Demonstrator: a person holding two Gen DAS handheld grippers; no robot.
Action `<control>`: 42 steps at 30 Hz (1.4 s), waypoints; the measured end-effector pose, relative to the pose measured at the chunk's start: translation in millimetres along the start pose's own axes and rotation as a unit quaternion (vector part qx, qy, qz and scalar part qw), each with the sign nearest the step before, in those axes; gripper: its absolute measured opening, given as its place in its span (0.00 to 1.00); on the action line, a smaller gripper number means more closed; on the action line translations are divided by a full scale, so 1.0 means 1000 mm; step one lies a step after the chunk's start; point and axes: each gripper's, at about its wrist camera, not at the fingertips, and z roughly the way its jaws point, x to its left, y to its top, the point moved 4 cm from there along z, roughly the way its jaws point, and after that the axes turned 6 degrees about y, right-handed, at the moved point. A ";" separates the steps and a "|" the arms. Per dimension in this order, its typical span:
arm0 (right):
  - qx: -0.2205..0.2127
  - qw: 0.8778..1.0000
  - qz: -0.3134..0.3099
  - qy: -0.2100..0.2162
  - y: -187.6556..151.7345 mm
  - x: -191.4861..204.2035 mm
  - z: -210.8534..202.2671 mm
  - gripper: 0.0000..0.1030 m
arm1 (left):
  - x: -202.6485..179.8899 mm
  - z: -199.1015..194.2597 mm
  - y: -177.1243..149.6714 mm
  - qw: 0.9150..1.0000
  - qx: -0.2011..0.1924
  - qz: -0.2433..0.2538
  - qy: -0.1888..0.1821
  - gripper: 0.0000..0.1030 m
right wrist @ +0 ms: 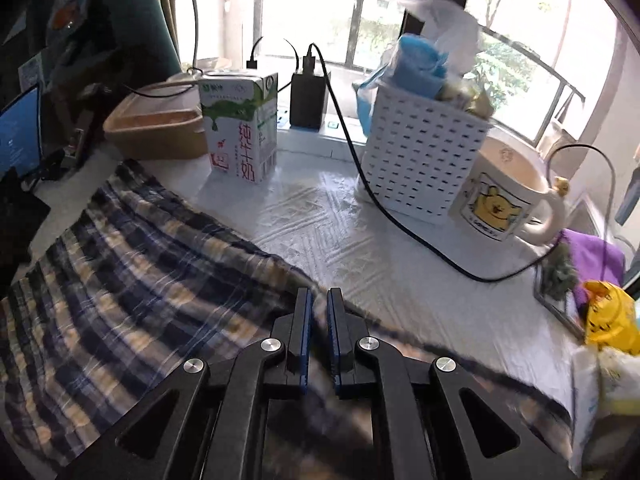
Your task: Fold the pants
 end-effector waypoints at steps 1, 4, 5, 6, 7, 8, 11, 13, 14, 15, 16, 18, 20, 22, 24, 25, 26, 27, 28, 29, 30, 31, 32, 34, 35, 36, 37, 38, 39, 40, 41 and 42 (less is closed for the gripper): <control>-0.003 1.000 0.004 -0.002 -0.003 0.000 -0.006 0.17 | -0.003 -0.002 -0.009 1.000 0.007 0.001 -0.006 0.50; -0.015 1.000 0.017 -0.005 -0.014 0.001 -0.023 0.64 | -0.010 -0.008 -0.032 1.000 0.027 0.003 -0.016 0.50; -0.024 0.999 0.022 -0.005 -0.018 0.001 -0.030 0.82 | -0.010 -0.009 -0.037 0.999 0.032 0.000 -0.016 0.50; -0.027 0.999 0.024 -0.004 -0.021 0.003 -0.034 0.83 | -0.008 -0.007 -0.043 0.999 0.040 -0.007 -0.013 0.51; -0.027 0.999 0.025 -0.003 -0.024 0.004 -0.038 0.83 | -0.007 -0.004 -0.046 0.999 0.047 -0.013 -0.004 0.56; -0.030 0.999 0.025 -0.004 -0.028 0.007 -0.042 0.83 | -0.007 -0.004 -0.048 0.999 0.046 -0.016 0.000 0.57; -0.031 0.999 0.031 -0.004 -0.039 0.011 -0.048 0.83 | -0.012 -0.006 -0.049 0.999 0.043 -0.023 0.005 0.59; -0.030 0.999 0.039 -0.007 -0.046 0.010 -0.049 0.83 | -0.016 -0.006 -0.048 0.999 0.046 -0.021 0.008 0.59; -0.029 0.999 0.045 -0.008 -0.051 0.009 -0.049 0.83 | -0.015 -0.007 -0.049 0.999 0.047 -0.020 0.007 0.59; -0.029 0.998 0.051 -0.008 -0.054 0.007 -0.049 0.83 | -0.018 -0.006 -0.048 0.999 0.049 -0.020 0.000 0.57; -0.029 0.998 0.057 -0.008 -0.058 0.005 -0.051 0.83 | -0.019 -0.008 -0.048 0.999 0.047 -0.023 -0.008 0.44; -0.032 0.997 0.067 -0.008 -0.064 0.004 -0.054 0.83 | -0.020 -0.008 -0.048 0.999 0.046 -0.027 -0.008 0.19; -0.033 0.997 0.073 -0.007 -0.069 0.004 -0.056 0.83 | -0.022 -0.012 -0.046 0.999 0.039 -0.028 -0.010 0.11; -0.033 0.997 0.075 -0.007 -0.073 0.004 -0.058 0.83 | -0.023 -0.022 -0.037 0.999 0.023 -0.043 -0.025 0.10; -0.034 0.996 0.079 -0.012 -0.078 0.004 -0.062 0.83 | -0.022 -0.037 -0.027 0.997 0.006 -0.062 -0.039 0.11; -0.037 0.996 0.080 -0.013 -0.079 0.004 -0.065 0.83 | -0.022 -0.042 -0.023 0.997 0.002 -0.066 -0.045 0.11; -0.041 0.996 0.083 -0.013 -0.081 0.004 -0.069 0.83 | -0.022 -0.046 -0.021 0.997 0.001 -0.067 -0.049 0.11; -0.044 0.995 0.086 -0.012 -0.082 0.004 -0.071 0.83 | -0.024 -0.050 -0.019 0.996 0.000 -0.068 -0.050 0.11; -0.047 0.995 0.091 -0.012 -0.084 0.003 -0.074 0.83 | -0.025 -0.051 -0.019 0.997 0.001 -0.067 -0.047 0.11; -0.050 0.994 0.096 -0.010 -0.087 0.003 -0.076 0.83 | -0.025 -0.050 -0.019 0.997 0.002 -0.066 -0.042 0.12; -0.051 0.994 0.099 -0.008 -0.089 0.003 -0.076 0.83 | -0.025 -0.044 -0.020 0.998 0.010 -0.061 -0.027 0.12; -0.050 0.994 0.101 -0.006 -0.092 0.003 -0.076 0.83 | -0.024 -0.034 -0.025 0.998 0.027 -0.053 0.001 0.13; -0.048 0.993 0.103 -0.004 -0.095 0.004 -0.075 0.83 | -0.021 -0.023 -0.033 0.997 0.047 -0.045 0.032 0.14; -0.045 0.993 0.107 0.000 -0.100 0.006 -0.073 0.83 | -0.017 -0.005 -0.049 0.994 0.081 -0.038 0.057 0.17; -0.042 0.993 0.109 0.001 -0.105 0.006 -0.073 0.83 | -0.016 -0.001 -0.055 0.994 0.084 -0.034 0.064 0.18; -0.041 0.993 0.110 0.001 -0.107 0.006 -0.073 0.83 | -0.016 -0.005 -0.057 0.994 0.072 -0.027 0.073 0.25; -0.039 0.993 0.112 0.000 -0.110 0.005 -0.073 0.83 | -0.015 -0.006 -0.058 0.993 0.075 -0.027 0.083 0.32; -0.038 0.993 0.116 -0.002 -0.115 0.003 -0.075 0.83 | -0.013 -0.008 -0.059 0.993 0.074 -0.031 0.088 0.34; -0.038 0.992 0.119 -0.003 -0.118 0.002 -0.076 0.83 | -0.010 -0.010 -0.061 0.992 0.077 -0.040 0.091 0.39; -0.039 0.992 0.122 -0.003 -0.122 0.000 -0.078 0.83 | -0.008 -0.012 -0.062 0.992 0.079 -0.043 0.093 0.41; -0.040 0.991 0.126 -0.006 -0.126 -0.002 -0.081 0.83 | -0.006 -0.014 -0.063 0.991 0.079 -0.046 0.094 0.42; -0.039 0.990 0.131 -0.010 -0.131 -0.005 -0.084 0.83 | -0.005 -0.017 -0.062 0.991 0.075 -0.046 0.096 0.42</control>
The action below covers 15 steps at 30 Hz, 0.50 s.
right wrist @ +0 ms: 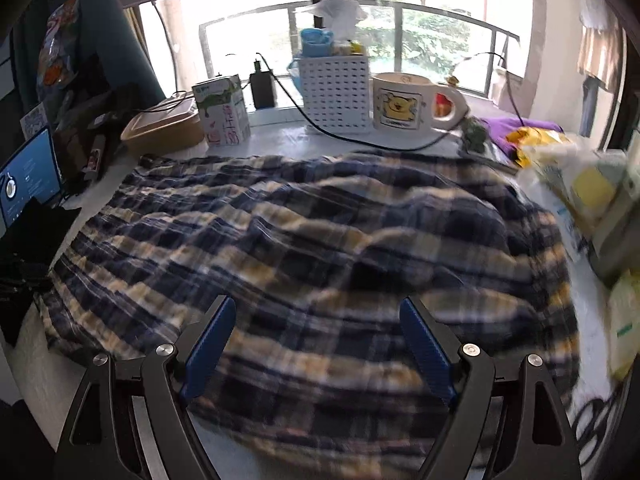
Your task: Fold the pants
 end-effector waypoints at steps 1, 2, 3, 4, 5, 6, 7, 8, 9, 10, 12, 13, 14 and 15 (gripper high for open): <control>0.000 1.000 0.004 -0.003 -0.003 -0.003 -0.002 0.83 | 0.000 -0.003 0.001 1.000 -0.007 0.000 0.000 0.42; 0.002 1.000 0.011 -0.012 -0.007 -0.008 -0.005 0.83 | -0.001 -0.007 0.003 1.000 -0.018 0.001 0.000 0.42; 0.003 1.000 0.016 -0.017 -0.010 -0.012 -0.007 0.83 | -0.003 -0.014 0.007 0.999 -0.033 0.003 -0.003 0.42; 0.003 1.000 0.021 -0.021 -0.012 -0.015 -0.009 0.83 | -0.006 -0.020 0.012 0.999 -0.049 0.006 -0.008 0.42; 0.000 0.999 0.029 -0.025 -0.015 -0.020 -0.014 0.83 | -0.010 -0.024 0.017 0.998 -0.062 0.010 -0.016 0.42; -0.002 0.999 0.033 -0.028 -0.017 -0.022 -0.017 0.83 | -0.017 -0.029 0.023 0.997 -0.076 0.017 -0.030 0.42; -0.005 0.999 0.038 -0.032 -0.019 -0.026 -0.021 0.83 | -0.025 -0.030 0.028 0.995 -0.084 0.024 -0.039 0.42; -0.008 0.998 0.042 -0.035 -0.020 -0.029 -0.026 0.83 | -0.034 -0.032 0.033 0.994 -0.091 0.033 -0.049 0.42; -0.011 0.998 0.046 -0.037 -0.022 -0.032 -0.029 0.83 | -0.049 -0.032 0.039 0.992 -0.097 0.047 -0.062 0.42; -0.014 0.998 0.049 -0.039 -0.023 -0.034 -0.033 0.83 | -0.060 -0.034 0.040 0.991 -0.100 0.058 -0.072 0.42; -0.020 0.997 0.053 -0.045 -0.026 -0.037 -0.040 0.83 | -0.092 -0.033 0.045 0.985 -0.110 0.092 -0.097 0.42; -0.022 0.997 0.055 -0.045 -0.027 -0.039 -0.042 0.83 | -0.104 -0.033 0.046 0.982 -0.113 0.106 -0.105 0.42; -0.026 0.997 0.059 -0.042 -0.028 -0.040 -0.045 0.83 | -0.117 -0.030 0.046 0.979 -0.114 0.122 -0.113 0.42; -0.031 0.997 0.062 -0.038 -0.029 -0.041 -0.048 0.83 | -0.127 -0.027 0.045 0.979 -0.111 0.130 -0.115 0.42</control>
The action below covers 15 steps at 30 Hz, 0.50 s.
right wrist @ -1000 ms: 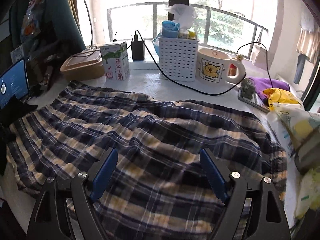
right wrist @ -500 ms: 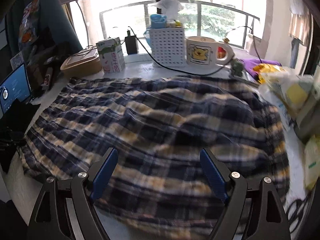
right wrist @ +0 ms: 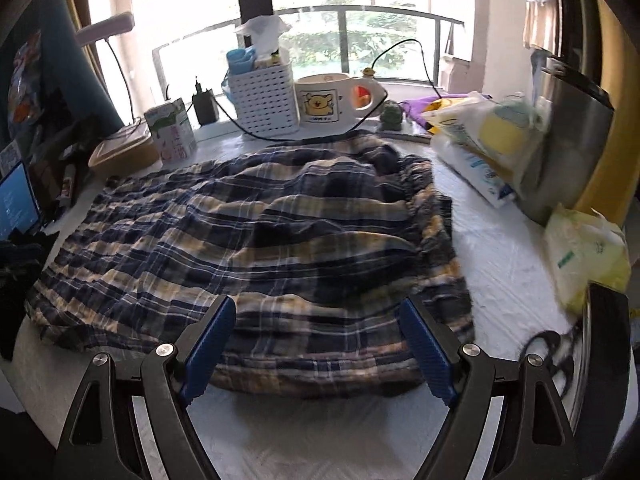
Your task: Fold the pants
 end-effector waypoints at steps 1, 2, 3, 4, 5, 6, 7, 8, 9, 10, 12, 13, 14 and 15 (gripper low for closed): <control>-0.003 1.000 0.002 0.002 0.000 -0.001 -0.002 0.83 | -0.008 0.009 0.001 1.000 0.008 0.009 0.000 0.42; -0.009 1.000 0.001 0.004 0.001 -0.001 -0.004 0.83 | -0.012 0.015 -0.001 1.000 0.016 0.014 0.001 0.42; -0.012 1.000 -0.001 0.006 0.002 0.000 -0.005 0.83 | -0.016 0.024 -0.006 0.999 0.031 0.018 0.002 0.42; -0.014 1.000 -0.003 0.008 0.002 0.000 -0.005 0.83 | -0.017 0.030 -0.011 0.999 0.042 0.020 0.004 0.42; -0.014 1.000 -0.007 0.009 0.001 -0.001 -0.002 0.83 | -0.016 0.036 -0.017 0.998 0.055 0.019 0.008 0.42; -0.003 1.000 -0.009 0.006 -0.002 -0.002 0.004 0.83 | -0.014 0.036 -0.023 0.998 0.061 0.019 0.014 0.42; 0.015 1.000 -0.010 0.000 -0.005 -0.004 0.012 0.83 | -0.013 0.037 -0.027 0.998 0.059 0.018 0.017 0.43; 0.035 0.999 -0.009 -0.007 -0.012 -0.007 0.020 0.82 | -0.013 0.034 -0.029 0.998 0.052 0.016 0.017 0.43; 0.046 0.999 -0.008 -0.008 -0.017 -0.008 0.024 0.81 | -0.011 0.032 -0.032 0.998 0.052 0.012 0.017 0.44; 0.045 0.999 -0.011 -0.009 -0.017 -0.007 0.023 0.81 | -0.010 0.030 -0.036 0.998 0.052 0.007 0.017 0.45; 0.053 0.998 -0.011 -0.008 -0.020 -0.006 0.019 0.81 | -0.008 0.026 -0.042 0.999 0.048 0.005 0.018 0.47; 0.058 0.998 -0.010 -0.004 -0.022 -0.007 0.018 0.81 | -0.007 0.025 -0.044 0.999 0.045 0.006 0.018 0.48; 0.060 0.998 -0.009 -0.002 -0.024 -0.007 0.017 0.81 | -0.004 0.024 -0.047 0.999 0.044 0.007 0.017 0.49; 0.063 0.998 -0.010 0.001 -0.026 -0.007 0.016 0.81 | -0.003 0.022 -0.048 0.999 0.045 0.008 0.017 0.49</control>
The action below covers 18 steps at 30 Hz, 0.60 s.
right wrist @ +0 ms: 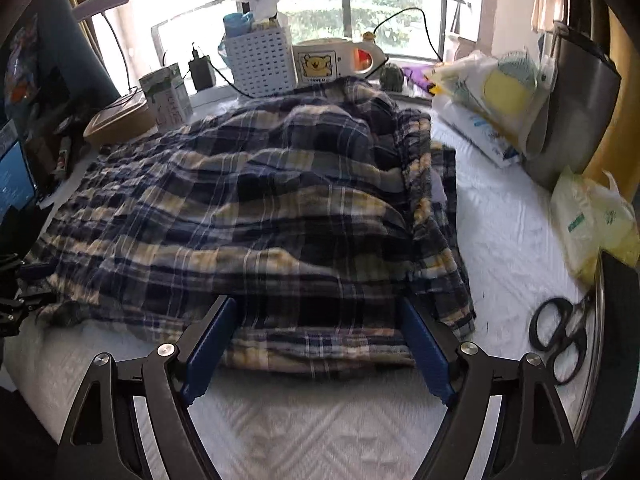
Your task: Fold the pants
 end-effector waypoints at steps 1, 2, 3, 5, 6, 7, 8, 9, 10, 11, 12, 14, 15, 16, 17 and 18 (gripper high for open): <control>0.001 1.000 -0.002 0.002 -0.002 0.001 -0.003 0.81 | 0.001 0.000 0.000 1.000 0.004 -0.001 0.000 0.50; -0.001 1.000 -0.001 0.006 -0.003 0.001 -0.007 0.81 | 0.002 -0.001 0.000 1.000 0.007 -0.001 0.000 0.50; -0.002 1.000 0.001 0.012 -0.005 0.000 -0.010 0.81 | 0.003 -0.002 0.002 1.000 0.010 -0.002 -0.001 0.50; -0.005 1.000 0.014 0.021 -0.007 -0.003 -0.019 0.81 | 0.004 -0.009 0.005 1.000 0.006 -0.005 -0.003 0.50; -0.011 0.999 0.021 0.024 -0.008 -0.005 -0.024 0.81 | 0.005 -0.012 0.009 1.000 -0.003 -0.006 -0.005 0.50; -0.019 0.999 0.026 0.024 -0.007 -0.007 -0.029 0.81 | 0.006 -0.015 0.011 1.000 -0.009 -0.008 -0.008 0.50; -0.030 0.999 0.030 0.020 -0.006 -0.009 -0.035 0.81 | 0.007 -0.018 0.013 1.000 -0.014 -0.009 -0.010 0.50; -0.039 0.999 0.032 0.016 -0.005 -0.011 -0.039 0.81 | 0.007 -0.020 0.017 1.000 -0.021 -0.011 -0.014 0.50; -0.049 0.998 0.036 0.016 -0.002 -0.013 -0.042 0.81 | 0.006 -0.021 0.018 0.999 -0.024 -0.012 -0.016 0.50; -0.056 0.998 0.039 0.017 0.000 -0.014 -0.042 0.81 | 0.005 -0.021 0.020 0.999 -0.025 -0.012 -0.017 0.50; -0.061 0.997 0.040 0.018 0.003 -0.015 -0.042 0.81 | 0.003 -0.020 0.021 1.000 -0.025 -0.011 -0.015 0.50; -0.074 0.996 0.039 0.015 0.011 -0.017 -0.041 0.81 | 0.001 -0.019 0.023 1.000 -0.023 -0.010 -0.010 0.50; -0.075 0.996 0.040 0.007 0.015 -0.020 -0.037 0.76 | -0.001 -0.018 0.024 1.000 -0.023 -0.009 -0.010 0.50; -0.075 0.996 0.041 -0.001 0.019 -0.023 -0.033 0.69 | -0.002 -0.018 0.025 1.000 -0.025 -0.008 -0.012 0.50; -0.073 0.996 0.044 -0.018 0.022 -0.029 -0.029 0.65 | -0.003 -0.018 0.025 1.000 -0.027 -0.007 -0.014 0.50; -0.068 0.996 0.049 -0.033 0.024 -0.036 -0.025 0.60 | -0.004 -0.018 0.026 0.999 -0.027 -0.008 -0.015 0.50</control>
